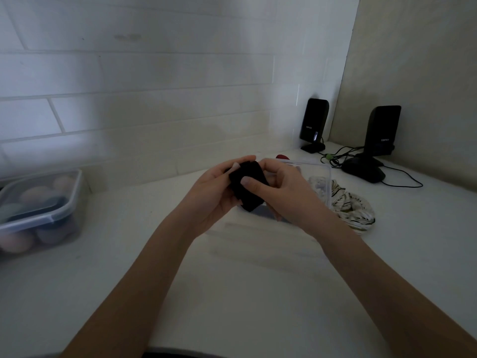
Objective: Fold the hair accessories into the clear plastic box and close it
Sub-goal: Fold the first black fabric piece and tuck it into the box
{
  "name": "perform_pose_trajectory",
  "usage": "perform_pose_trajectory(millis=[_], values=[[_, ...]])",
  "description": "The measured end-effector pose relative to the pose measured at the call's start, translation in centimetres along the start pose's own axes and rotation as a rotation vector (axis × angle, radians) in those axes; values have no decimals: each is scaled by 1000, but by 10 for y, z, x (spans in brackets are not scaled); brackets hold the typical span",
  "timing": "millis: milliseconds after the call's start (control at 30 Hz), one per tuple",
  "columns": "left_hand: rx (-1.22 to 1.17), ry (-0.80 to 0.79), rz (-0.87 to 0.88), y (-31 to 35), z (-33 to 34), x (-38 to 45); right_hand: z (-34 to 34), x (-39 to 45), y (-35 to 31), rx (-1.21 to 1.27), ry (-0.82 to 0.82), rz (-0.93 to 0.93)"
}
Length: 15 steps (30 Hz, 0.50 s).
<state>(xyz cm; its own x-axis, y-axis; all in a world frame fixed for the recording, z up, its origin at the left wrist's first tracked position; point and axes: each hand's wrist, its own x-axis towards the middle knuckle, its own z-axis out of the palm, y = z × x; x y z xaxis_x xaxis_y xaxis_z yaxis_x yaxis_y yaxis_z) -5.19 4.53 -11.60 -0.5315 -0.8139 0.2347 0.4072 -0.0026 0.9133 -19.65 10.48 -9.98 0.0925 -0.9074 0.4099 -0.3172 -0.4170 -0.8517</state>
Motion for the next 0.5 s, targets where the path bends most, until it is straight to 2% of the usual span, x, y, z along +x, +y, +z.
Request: perform_pose_trajectory(millis=[233,367,500], values=[[24,-15,2,-2,-1,0,1,0,0,-38,11,28],[2,-62,11,-1,0,1,1,2,1,-93,56,74],[22,-121,30,-2,0,0,1,3,1,-47,100,105]])
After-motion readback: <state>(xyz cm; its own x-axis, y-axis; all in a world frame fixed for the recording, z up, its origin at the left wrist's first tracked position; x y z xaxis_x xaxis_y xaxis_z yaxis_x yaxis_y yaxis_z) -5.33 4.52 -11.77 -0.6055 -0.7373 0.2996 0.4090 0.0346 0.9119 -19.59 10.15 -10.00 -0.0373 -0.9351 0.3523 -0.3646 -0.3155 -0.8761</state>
